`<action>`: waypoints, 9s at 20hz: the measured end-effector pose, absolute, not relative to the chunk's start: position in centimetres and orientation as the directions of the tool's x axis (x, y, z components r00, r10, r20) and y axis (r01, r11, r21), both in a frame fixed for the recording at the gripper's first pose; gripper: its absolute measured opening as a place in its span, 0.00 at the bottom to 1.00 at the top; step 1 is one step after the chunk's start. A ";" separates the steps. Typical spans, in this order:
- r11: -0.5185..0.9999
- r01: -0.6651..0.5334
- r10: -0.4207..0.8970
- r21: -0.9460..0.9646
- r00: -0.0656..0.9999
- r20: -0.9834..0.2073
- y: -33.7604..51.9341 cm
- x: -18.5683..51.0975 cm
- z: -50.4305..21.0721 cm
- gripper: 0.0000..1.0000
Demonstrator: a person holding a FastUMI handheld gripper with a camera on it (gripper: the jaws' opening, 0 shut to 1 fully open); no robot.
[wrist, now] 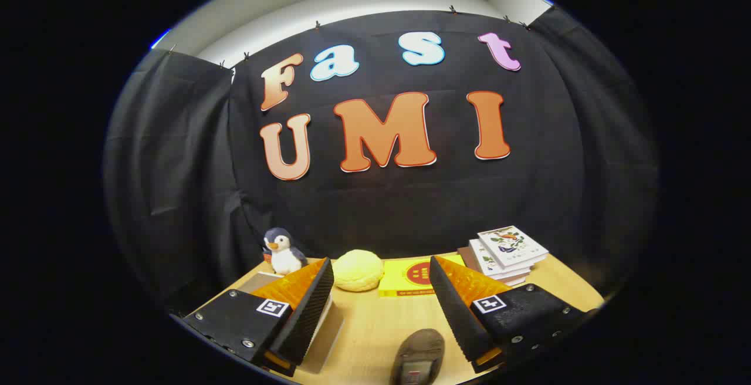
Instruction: Open the storage box then place both shoes into the box .Put the left shoe in first, then the right shoe, with the right side of both shoes facing outward in a uniform manner.
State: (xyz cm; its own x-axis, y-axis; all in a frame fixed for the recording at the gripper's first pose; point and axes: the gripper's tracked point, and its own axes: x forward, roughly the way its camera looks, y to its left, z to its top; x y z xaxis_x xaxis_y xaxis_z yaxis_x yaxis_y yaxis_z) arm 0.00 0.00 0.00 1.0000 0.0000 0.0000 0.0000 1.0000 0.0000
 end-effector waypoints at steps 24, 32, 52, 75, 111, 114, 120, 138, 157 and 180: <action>0.999 0.050 -0.051 -0.020 0.998 -0.031 -2.3 -0.1 0.0 0.98; 0.998 0.053 -0.054 -0.016 0.997 -0.052 -2.6 -0.1 -0.6 0.98; 0.578 -0.301 0.701 0.759 0.658 -0.273 9.4 2.4 -15.3 0.98; 0.087 -0.326 0.916 0.941 0.398 0.053 14.4 2.3 -13.3 0.75; 0.651 -0.537 0.749 0.536 0.571 -0.336 35.9 -0.6 -6.0 0.98; 0.709 -0.500 0.689 0.498 0.641 -0.337 32.5 0.4 -5.7 0.98; 0.830 -0.402 0.538 0.387 0.760 -0.364 24.2 0.9 -6.9 0.98; 0.991 0.051 0.021 0.123 0.852 -0.522 -1.0 -3.6 -17.5 0.98; 0.953 0.295 -0.196 0.064 0.768 -0.610 -7.8 -3.1 -28.1 0.04; 0.980 0.093 -0.026 0.176 0.937 -0.350 13.4 3.0 -7.6 0.01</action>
State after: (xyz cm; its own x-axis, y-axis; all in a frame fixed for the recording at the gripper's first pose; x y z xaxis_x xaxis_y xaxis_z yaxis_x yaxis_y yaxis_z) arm 2.97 13.43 -7.65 0.9365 -0.0264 -0.3496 0.0934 0.9799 0.1763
